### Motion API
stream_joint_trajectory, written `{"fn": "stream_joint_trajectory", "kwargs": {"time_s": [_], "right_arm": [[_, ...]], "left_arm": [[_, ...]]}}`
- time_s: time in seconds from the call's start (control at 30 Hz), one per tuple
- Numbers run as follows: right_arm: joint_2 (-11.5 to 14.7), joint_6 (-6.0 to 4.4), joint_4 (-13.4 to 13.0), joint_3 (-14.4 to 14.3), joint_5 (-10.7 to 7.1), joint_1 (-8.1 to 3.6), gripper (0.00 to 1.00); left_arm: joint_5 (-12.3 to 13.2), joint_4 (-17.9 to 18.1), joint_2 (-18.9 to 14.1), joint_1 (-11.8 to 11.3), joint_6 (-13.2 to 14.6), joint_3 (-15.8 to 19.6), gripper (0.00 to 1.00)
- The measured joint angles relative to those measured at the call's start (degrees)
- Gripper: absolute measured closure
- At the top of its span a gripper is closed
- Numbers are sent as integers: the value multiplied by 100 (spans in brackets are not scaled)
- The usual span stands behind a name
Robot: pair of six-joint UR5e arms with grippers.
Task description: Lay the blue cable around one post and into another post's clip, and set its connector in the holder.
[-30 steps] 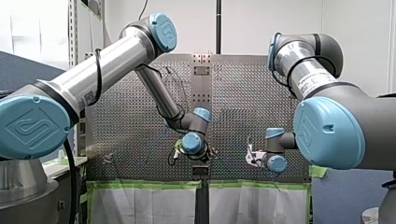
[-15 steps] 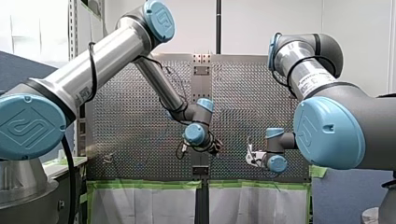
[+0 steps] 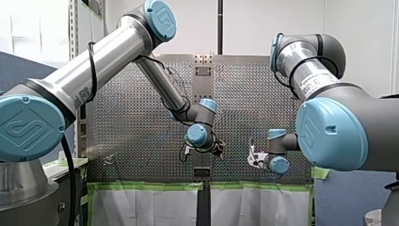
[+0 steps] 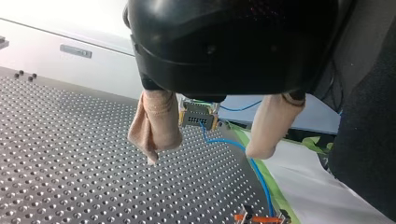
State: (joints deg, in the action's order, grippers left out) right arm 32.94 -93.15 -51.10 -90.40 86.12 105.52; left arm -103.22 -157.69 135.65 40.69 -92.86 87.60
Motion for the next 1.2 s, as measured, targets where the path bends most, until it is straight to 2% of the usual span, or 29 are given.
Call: {"fn": "stream_joint_trajectory", "kwargs": {"time_s": [0.43,0.63,1.2], "right_arm": [[3,10,9,0,0,-5,100],[2,6,8,0,-1,-8,100],[2,14,32,0,-6,-9,100]], "left_arm": [[-542,-14,3,67,-606,0,0],[-664,-23,4,72,-890,1,0],[-702,7,1,107,-1024,49,0]]}}
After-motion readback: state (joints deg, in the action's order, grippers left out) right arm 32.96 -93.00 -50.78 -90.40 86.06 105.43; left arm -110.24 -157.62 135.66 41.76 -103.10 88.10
